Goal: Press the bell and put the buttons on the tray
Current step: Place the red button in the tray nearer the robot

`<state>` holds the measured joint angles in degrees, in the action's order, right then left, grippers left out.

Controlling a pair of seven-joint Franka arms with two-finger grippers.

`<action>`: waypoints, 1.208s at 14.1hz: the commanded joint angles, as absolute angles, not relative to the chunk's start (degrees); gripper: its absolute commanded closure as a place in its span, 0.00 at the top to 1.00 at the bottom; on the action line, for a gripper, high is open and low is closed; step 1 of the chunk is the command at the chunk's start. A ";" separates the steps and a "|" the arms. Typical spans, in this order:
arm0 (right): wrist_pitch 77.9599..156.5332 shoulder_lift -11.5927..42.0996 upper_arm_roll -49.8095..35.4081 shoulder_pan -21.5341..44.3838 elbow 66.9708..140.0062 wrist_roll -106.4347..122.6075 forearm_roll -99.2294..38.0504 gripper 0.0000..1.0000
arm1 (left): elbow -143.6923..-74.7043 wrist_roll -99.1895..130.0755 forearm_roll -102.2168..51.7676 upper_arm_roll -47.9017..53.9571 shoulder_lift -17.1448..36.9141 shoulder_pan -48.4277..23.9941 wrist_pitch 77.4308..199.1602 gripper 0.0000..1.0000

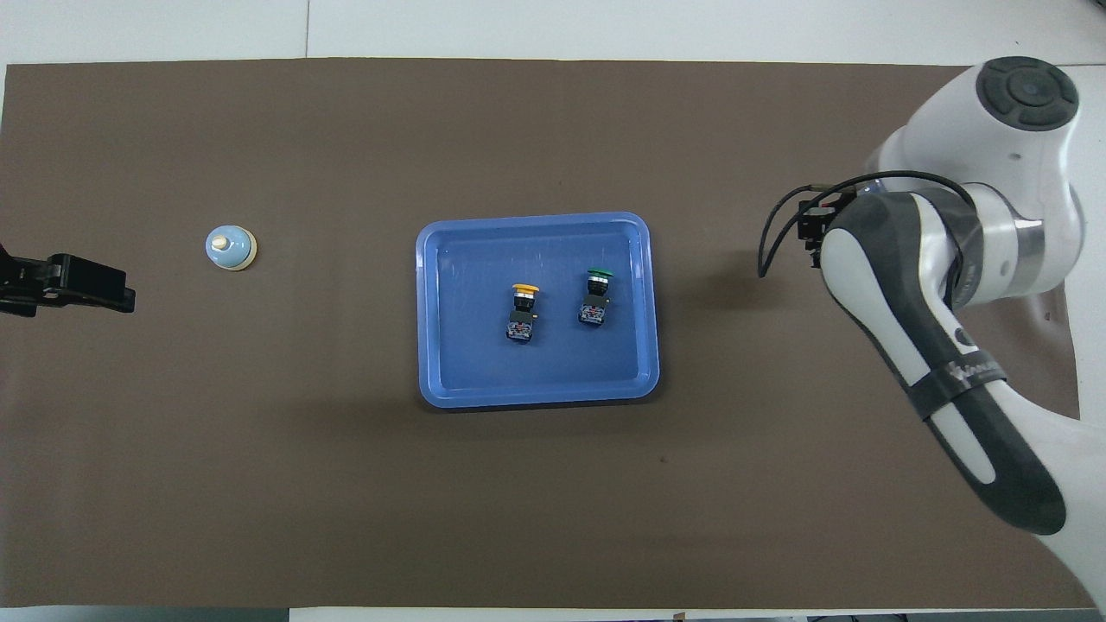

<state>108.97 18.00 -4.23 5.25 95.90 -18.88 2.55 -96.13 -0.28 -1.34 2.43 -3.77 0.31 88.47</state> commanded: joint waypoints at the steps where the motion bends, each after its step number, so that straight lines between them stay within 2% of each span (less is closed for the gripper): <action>1: 107.14 19.51 -4.04 13.42 92.20 -27.22 0.09 0.00 | -95.27 0.09 -1.93 2.20 -3.87 0.35 87.54 1.00; 4: 107.67 21.00 -3.96 23.44 90.72 -38.01 -1.41 0.00 | -95.27 0.09 -1.93 2.28 -3.78 0.35 87.54 1.00; 9: 107.75 27.94 -3.96 34.35 83.51 -48.50 -1.41 0.00 | -95.27 0.09 -1.93 2.29 -3.87 0.35 87.54 1.00; 11: 110.28 30.05 -3.96 36.90 82.97 -51.23 -1.41 0.00 | -95.27 0.09 -1.93 2.20 -3.87 0.35 87.54 1.00; 17: 118.55 31.63 -3.96 40.24 85.60 -53.52 -1.93 0.00 | -95.27 0.09 -1.93 2.28 -3.87 0.35 87.54 1.00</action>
